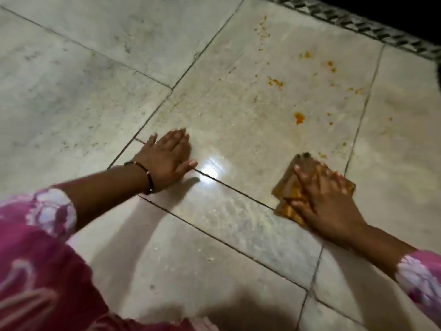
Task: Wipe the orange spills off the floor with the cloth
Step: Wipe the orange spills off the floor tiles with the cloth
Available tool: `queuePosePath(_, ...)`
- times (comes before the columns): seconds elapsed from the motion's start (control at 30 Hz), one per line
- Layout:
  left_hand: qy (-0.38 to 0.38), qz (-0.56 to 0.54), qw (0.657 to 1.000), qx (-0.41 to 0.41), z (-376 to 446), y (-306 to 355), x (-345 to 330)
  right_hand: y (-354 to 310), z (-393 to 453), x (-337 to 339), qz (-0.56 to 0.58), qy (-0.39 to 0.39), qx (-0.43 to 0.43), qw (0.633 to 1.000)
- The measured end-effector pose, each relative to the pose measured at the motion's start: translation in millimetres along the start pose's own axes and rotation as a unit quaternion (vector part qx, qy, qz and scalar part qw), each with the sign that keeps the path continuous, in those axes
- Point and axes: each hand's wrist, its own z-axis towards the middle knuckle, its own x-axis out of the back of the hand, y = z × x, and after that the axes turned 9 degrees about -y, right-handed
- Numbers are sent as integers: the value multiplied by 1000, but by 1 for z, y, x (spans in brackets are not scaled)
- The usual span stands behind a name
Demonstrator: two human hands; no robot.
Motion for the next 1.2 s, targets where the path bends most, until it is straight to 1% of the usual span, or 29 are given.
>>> queuePosePath(0.03,-27,50,998,-26,-2,9,14,-2,-17,-7,-27,-11,49,998)
queuePosePath(0.1,-63,104,991,-49,-5,30,42,-22,-29,-18,-52,-23,137,989)
queuePosePath(0.17,-73,158,983,-61,-2,56,70,-42,-8,-13,-66,-27,213,975)
queuePosePath(0.2,-68,187,977,-69,2,74,82,-44,9,-6,-69,-28,232,970)
queuePosePath(0.23,-63,210,973,-76,6,90,93,-39,28,5,-64,-42,224,972)
queuePosePath(0.27,-60,221,971,-74,10,105,100,-25,43,16,-59,-61,199,976)
queuePosePath(0.33,-52,232,969,-63,20,135,109,21,62,31,-31,-77,133,988)
queuePosePath(0.37,-51,231,970,-60,25,149,112,48,63,37,-35,-95,106,989)
queuePosePath(0.4,-56,226,971,-59,27,159,114,72,58,41,-61,-125,98,985)
queuePosePath(0.5,-66,207,973,-73,25,176,112,109,23,47,-181,-225,137,947)
queuePosePath(0.53,-64,199,975,-72,24,177,111,110,10,43,-193,-232,166,939)
queuePosePath(0.57,-63,189,978,-70,25,175,106,105,-2,36,-194,-206,201,938)
queuePosePath(0.6,-64,175,980,-64,26,170,98,95,-11,24,-197,-155,244,937)
queuePosePath(0.63,-73,165,982,-53,28,167,90,82,-14,15,-183,-100,273,939)
queuePosePath(0.67,-87,157,983,-39,29,163,80,66,-14,7,-145,-69,290,944)
queuePosePath(0.73,-124,158,980,-7,33,158,60,38,2,-3,-82,-65,302,948)
queuePosePath(0.77,-140,169,976,2,33,156,53,27,13,-4,-65,-52,294,952)
queuePosePath(0.83,-169,201,965,-14,31,156,48,20,35,8,-26,-12,258,966)
queuePosePath(0.87,-180,219,958,-31,29,158,47,25,45,15,-14,-1,233,972)
queuePosePath(0.93,-177,233,954,-62,25,162,52,47,65,26,-2,18,174,985)
queuePosePath(1.0,-154,213,962,-76,27,169,54,84,75,31,17,47,80,996)
queuePosePath(1.03,-136,199,967,-79,31,172,53,103,72,30,34,67,30,997)
queuePosePath(1.1,-90,156,980,-85,39,179,43,129,49,20,65,92,-42,993)
queuePosePath(1.17,-40,104,989,-95,52,193,27,131,17,2,63,93,-75,991)
queuePosePath(1.2,-20,71,993,-97,60,203,17,123,0,-8,54,90,-68,992)
